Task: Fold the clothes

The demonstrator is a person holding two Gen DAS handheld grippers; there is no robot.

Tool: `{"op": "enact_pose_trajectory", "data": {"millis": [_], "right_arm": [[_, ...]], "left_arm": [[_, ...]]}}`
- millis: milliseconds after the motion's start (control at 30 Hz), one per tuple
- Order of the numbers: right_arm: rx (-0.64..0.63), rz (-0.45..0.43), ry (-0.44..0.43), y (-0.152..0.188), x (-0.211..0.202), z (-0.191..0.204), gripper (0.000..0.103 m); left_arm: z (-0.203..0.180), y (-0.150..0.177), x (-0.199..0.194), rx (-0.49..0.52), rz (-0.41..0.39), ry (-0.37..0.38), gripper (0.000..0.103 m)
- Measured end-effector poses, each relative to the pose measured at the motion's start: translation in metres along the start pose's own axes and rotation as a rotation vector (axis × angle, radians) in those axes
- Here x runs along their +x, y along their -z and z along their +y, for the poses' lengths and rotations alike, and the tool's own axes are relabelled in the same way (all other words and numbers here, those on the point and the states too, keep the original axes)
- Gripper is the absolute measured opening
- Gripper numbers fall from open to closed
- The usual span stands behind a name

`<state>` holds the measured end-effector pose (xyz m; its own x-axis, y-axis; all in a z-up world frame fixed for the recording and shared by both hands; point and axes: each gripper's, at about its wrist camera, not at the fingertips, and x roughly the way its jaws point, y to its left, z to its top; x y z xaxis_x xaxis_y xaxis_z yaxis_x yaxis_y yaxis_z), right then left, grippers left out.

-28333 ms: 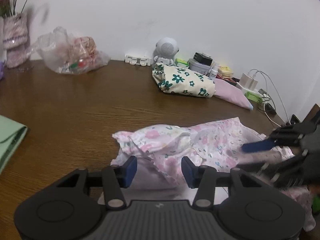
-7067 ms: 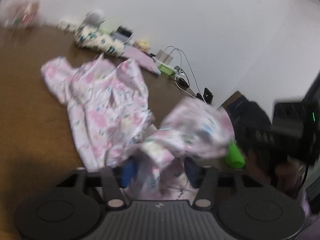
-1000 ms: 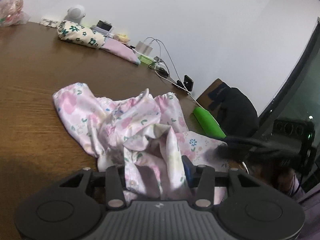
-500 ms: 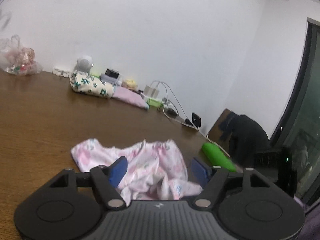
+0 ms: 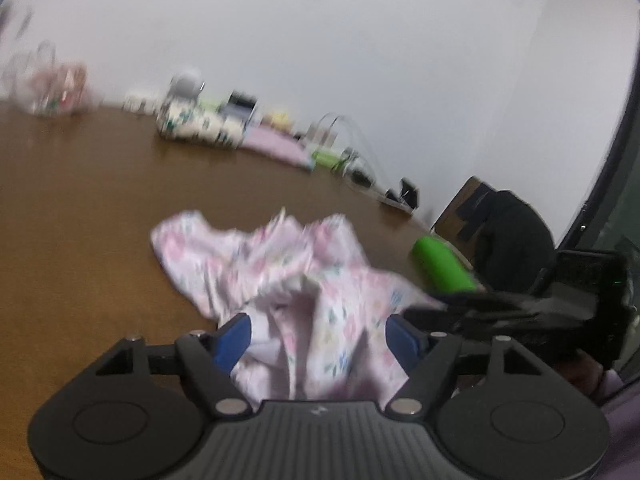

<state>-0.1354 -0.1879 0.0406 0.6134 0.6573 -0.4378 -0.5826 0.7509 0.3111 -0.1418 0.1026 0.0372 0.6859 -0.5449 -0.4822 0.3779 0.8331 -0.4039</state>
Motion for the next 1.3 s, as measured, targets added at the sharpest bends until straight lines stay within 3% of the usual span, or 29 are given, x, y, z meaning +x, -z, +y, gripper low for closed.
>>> {"op": "enact_pose_trajectory", "data": {"millis": [133, 200, 267, 300, 333, 467, 567, 733, 833, 900, 1000, 1167, 1300], "right_arm": [[0.037, -0.012, 0.042, 0.005, 0.003, -0.007, 0.068], [0.078, -0.001, 0.045, 0.008, 0.009, -0.013, 0.068], [0.148, 0.023, -0.002, 0.01, 0.017, -0.02, 0.048], [0.196, 0.037, -0.047, 0.009, 0.021, -0.025, 0.024], [0.244, 0.047, -0.093, 0.009, 0.024, -0.031, 0.013], [0.404, 0.067, -0.15, 0.011, 0.037, -0.053, 0.011], [0.487, 0.103, -0.147, 0.017, 0.051, -0.065, 0.011], [0.388, 0.106, -0.101, 0.014, 0.052, -0.052, 0.013], [0.365, 0.111, -0.096, 0.013, 0.051, -0.049, 0.013], [0.356, 0.114, -0.095, 0.012, 0.051, -0.048, 0.014], [0.365, 0.105, -0.102, 0.014, 0.05, -0.05, 0.014], [0.353, 0.098, -0.101, 0.014, 0.049, -0.05, 0.014], [0.326, 0.09, -0.096, 0.014, 0.049, -0.048, 0.014]], "left_arm": [[0.019, 0.008, 0.017, -0.121, 0.032, 0.036, 0.047], [0.028, 0.01, 0.019, -0.169, 0.034, 0.058, 0.034], [0.029, 0.01, 0.017, -0.191, 0.023, 0.087, 0.027], [0.03, 0.01, 0.016, -0.202, 0.018, 0.102, 0.021], [0.032, 0.01, 0.016, -0.225, 0.019, 0.113, 0.02], [0.051, 0.014, 0.027, -0.32, 0.047, 0.111, 0.02], [0.053, 0.014, 0.029, -0.305, 0.051, 0.103, 0.022], [0.038, 0.0, 0.007, -0.151, 0.019, 0.017, 0.044], [0.032, -0.013, -0.017, -0.1, -0.076, 0.051, 0.056], [0.025, -0.021, -0.018, -0.091, -0.104, 0.052, 0.057], [0.01, -0.02, -0.001, -0.026, -0.071, -0.035, 0.056], [0.007, -0.007, 0.029, 0.011, 0.038, -0.15, 0.054], [0.014, -0.001, 0.03, 0.007, 0.053, -0.149, 0.053]]}}
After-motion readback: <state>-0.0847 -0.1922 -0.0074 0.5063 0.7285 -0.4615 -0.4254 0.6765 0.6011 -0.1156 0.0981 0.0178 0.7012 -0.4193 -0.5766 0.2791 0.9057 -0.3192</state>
